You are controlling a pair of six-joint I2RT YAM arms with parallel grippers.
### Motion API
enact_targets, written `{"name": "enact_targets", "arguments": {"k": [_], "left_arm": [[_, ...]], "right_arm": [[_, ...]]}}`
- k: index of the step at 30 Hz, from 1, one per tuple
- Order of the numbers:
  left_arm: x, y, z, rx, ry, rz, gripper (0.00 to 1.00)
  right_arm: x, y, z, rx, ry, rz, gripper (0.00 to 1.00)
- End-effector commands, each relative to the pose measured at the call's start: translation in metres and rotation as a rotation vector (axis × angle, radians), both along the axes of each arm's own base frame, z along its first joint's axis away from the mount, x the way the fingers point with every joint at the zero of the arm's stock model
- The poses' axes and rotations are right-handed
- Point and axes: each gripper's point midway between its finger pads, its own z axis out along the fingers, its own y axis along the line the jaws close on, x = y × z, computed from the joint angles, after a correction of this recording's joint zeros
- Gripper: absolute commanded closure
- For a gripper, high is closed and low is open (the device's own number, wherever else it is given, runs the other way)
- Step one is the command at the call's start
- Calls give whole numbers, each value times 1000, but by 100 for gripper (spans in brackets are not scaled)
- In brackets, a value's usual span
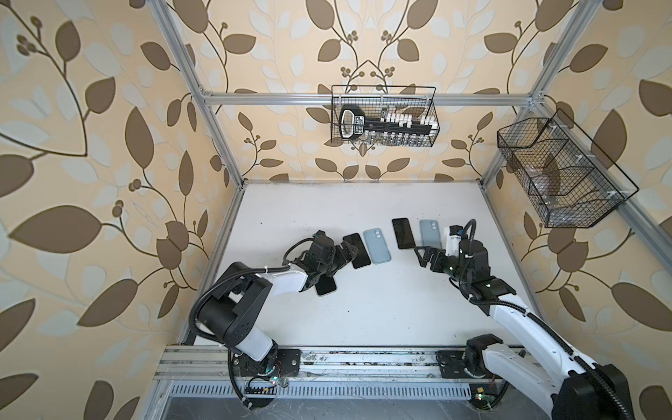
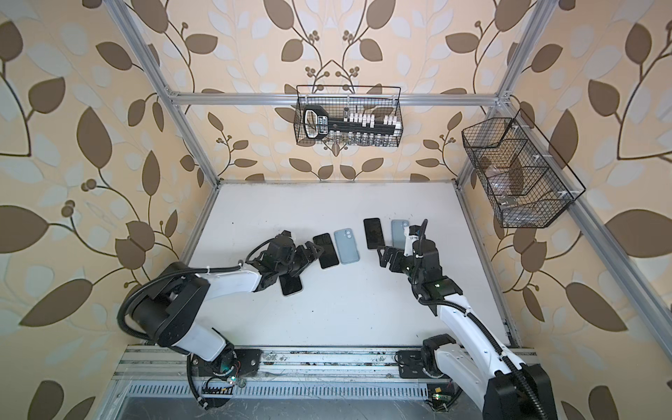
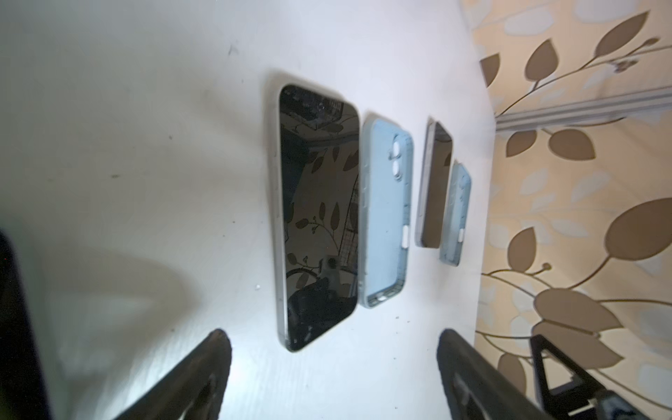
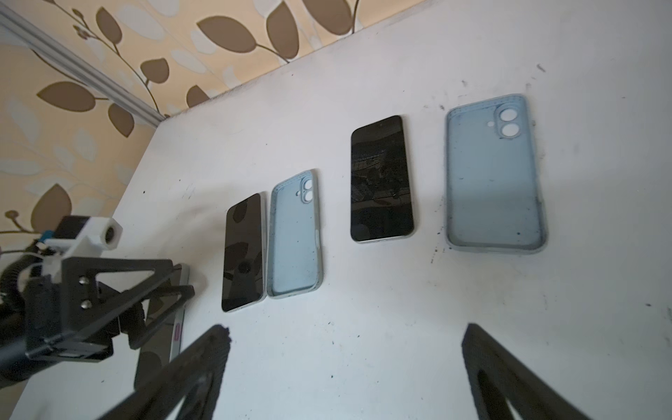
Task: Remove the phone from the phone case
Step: 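Withdraw the left gripper while the right gripper reaches toward the row of phones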
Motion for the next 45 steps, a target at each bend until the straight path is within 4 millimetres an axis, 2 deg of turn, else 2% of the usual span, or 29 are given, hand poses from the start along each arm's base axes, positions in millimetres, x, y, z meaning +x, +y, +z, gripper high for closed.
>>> {"name": "enact_targets", "arguments": {"k": [1,6,9,12,16,21,27,31,36,45], "left_arm": [[-1,29,49,132,-67,57,1],[-15,90,90,212,-53,152,1],[-28,134,106,234,-23,230,1],[-40,171,118,299,-1,270,1],[-44,203,119,354,65,273,1],[-39,237,100,378,125,328,1],[-39,267,72,276,231,398,1],[-39,281,64,184,271,421,1],[-46,296,53,118,314,458,1],[-46,304,56,67,291,489,1]], "right_arm": [[4,17,17,-81,-15,46,0],[4,67,26,-111,-1,147,0],[2,102,25,-128,24,207,0],[-3,133,21,-183,33,265,0],[-9,171,15,-217,38,302,0],[-18,215,-1,-269,75,337,0],[-32,268,-18,-321,110,393,0],[-35,299,-31,-342,140,414,0],[-34,319,-53,-397,188,413,1],[-29,338,-88,-494,253,405,1]]}}
